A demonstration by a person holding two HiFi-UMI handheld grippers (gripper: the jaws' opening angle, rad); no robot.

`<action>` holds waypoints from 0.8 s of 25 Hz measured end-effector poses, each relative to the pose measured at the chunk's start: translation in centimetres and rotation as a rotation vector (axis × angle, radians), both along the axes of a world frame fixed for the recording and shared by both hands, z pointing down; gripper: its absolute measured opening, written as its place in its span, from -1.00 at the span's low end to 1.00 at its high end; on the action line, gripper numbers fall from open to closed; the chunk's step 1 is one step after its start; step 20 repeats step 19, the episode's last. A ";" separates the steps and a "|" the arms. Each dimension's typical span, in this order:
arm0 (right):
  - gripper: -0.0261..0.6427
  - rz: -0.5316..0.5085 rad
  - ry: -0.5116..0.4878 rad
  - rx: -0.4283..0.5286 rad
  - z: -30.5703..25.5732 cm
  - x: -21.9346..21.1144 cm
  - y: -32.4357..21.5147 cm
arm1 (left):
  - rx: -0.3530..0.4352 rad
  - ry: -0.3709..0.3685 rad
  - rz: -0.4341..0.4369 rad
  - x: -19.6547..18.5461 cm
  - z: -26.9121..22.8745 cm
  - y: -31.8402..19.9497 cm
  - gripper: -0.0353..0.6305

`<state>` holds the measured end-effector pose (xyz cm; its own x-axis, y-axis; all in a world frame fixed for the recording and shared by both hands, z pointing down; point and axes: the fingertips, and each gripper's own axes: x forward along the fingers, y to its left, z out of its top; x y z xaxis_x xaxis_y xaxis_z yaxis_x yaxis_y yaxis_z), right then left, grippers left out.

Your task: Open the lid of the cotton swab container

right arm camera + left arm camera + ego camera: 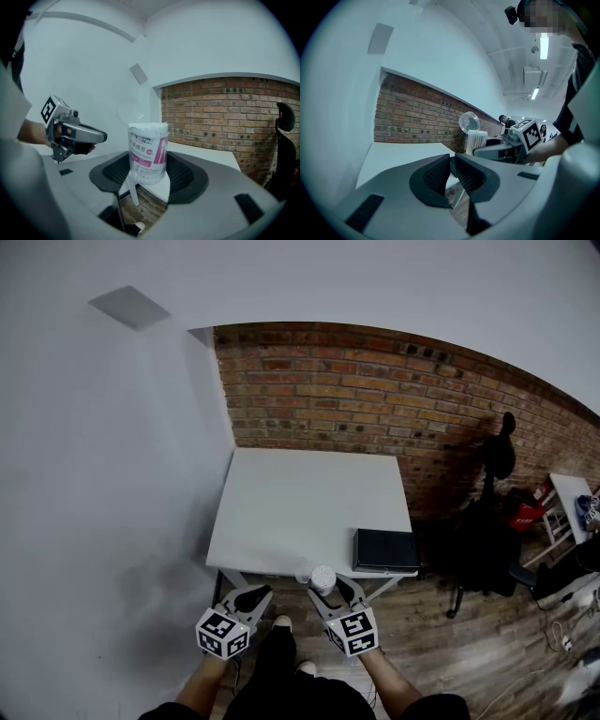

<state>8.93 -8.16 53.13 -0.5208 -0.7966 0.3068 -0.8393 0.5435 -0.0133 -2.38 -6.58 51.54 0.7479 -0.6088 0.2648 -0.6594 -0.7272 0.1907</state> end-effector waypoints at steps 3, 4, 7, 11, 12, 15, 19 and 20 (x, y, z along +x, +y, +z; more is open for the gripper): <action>-0.17 -0.004 -0.002 0.001 -0.1 0.0 -0.1 | -0.004 0.000 -0.001 -0.1 0.1 0.0 -0.76; -0.17 -0.006 -0.002 0.001 -0.1 -0.1 -0.1 | -0.006 -0.001 -0.002 -0.2 0.1 0.0 -0.76; -0.17 -0.013 0.002 0.001 -0.3 -0.2 0.0 | -0.010 -0.006 -0.003 -0.3 0.2 0.1 -0.76; -0.17 -0.016 0.004 0.000 -0.3 -0.2 0.1 | -0.013 -0.006 0.000 -0.2 0.3 0.2 -0.76; -0.17 -0.016 0.005 0.000 -0.3 -0.2 0.1 | -0.015 -0.007 0.001 -0.2 0.4 0.2 -0.76; -0.17 -0.020 0.007 0.002 -0.2 -0.4 0.1 | -0.020 -0.010 0.003 -0.3 0.6 0.2 -0.76; -0.17 -0.024 0.007 -0.001 -0.2 -0.5 0.3 | -0.026 -0.012 0.004 -0.2 0.7 0.5 -0.76; -0.17 -0.024 0.007 -0.001 -0.2 -0.5 0.3 | -0.026 -0.012 0.004 -0.2 0.7 0.5 -0.76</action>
